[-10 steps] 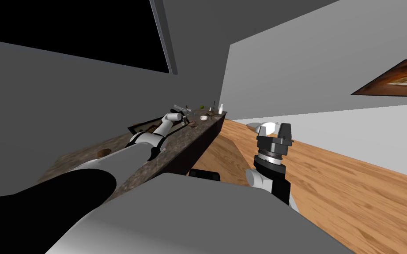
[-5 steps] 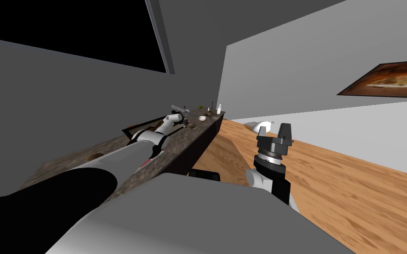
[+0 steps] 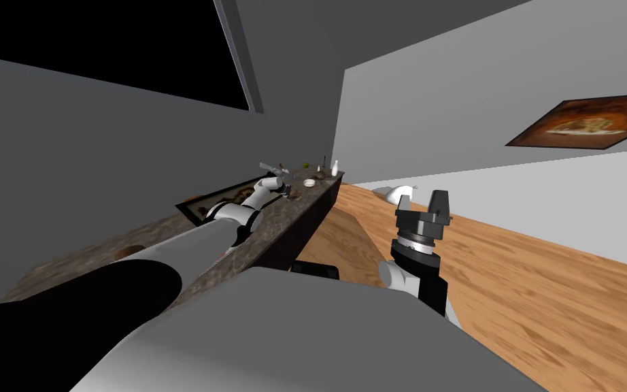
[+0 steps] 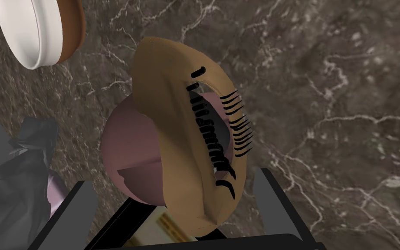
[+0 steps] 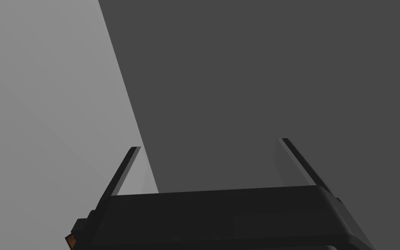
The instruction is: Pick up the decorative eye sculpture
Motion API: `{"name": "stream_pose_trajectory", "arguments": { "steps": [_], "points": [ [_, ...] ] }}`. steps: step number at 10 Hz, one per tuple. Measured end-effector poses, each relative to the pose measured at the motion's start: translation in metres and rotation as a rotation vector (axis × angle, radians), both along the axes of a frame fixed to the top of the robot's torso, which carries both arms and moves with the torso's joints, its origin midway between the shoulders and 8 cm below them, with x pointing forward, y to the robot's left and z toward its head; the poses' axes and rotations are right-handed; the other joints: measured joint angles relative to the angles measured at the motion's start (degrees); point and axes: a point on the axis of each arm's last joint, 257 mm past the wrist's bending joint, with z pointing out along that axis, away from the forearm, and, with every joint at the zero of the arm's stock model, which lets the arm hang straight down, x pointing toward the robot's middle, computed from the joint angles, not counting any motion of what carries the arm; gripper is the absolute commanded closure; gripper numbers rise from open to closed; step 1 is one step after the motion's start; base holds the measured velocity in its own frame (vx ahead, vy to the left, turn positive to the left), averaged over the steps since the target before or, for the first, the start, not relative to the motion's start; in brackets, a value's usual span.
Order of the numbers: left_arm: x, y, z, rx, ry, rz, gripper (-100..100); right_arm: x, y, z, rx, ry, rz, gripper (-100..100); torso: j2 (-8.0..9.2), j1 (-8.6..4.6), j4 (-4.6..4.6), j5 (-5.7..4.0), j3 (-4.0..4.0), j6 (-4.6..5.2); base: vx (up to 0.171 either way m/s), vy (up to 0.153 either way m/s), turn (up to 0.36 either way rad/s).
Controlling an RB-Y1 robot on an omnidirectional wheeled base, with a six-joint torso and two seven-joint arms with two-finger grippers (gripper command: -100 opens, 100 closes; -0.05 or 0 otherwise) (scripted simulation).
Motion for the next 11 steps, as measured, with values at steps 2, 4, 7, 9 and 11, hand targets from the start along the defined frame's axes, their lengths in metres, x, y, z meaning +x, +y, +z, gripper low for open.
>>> {"name": "stream_pose_trajectory", "arguments": {
  "steps": [2, 4, 7, 9, 11],
  "points": [
    [0.002, 0.005, 0.009, 0.009, -0.018, -0.002, -100, 0.0, 0.0, 0.0, 0.0, 0.0, 0.0, 0, 0.04, 0.05, 0.01, 0.01, 0.03, -0.08, 0.0, 0.0, 0.007],
    [0.003, 0.002, 0.015, 0.008, -0.037, -0.011, -100, 0.0, 0.0, 0.0, 0.0, 0.0, 0.0, 0, 0.05, 0.01, 0.01, 0.0, 0.03, -0.01, -0.001, 0.005, -0.138],
    [0.008, 0.012, 0.026, 0.002, -0.057, 0.004, -100, 0.0, 0.0, 0.0, 0.0, 0.0, 0.0, 0, 0.04, 0.05, 0.01, 0.01, 0.03, -0.08, 0.001, 0.001, -0.048],
    [0.009, 0.009, 0.031, 0.025, -0.072, -0.013, -100, 0.0, 0.0, 0.0, 0.0, 0.0, 0.0, 0, 0.04, 0.03, 0.01, 0.0, 0.03, -0.07, -0.001, 0.006, -0.045],
    [0.011, 0.018, 0.036, 0.005, -0.083, 0.012, -100, 0.0, 0.0, 0.0, 0.0, 0.0, 0.0, 0, 0.03, 0.08, 0.03, 0.0, 0.03, -0.12, 0.001, 0.0, -0.08]
  ]
}}
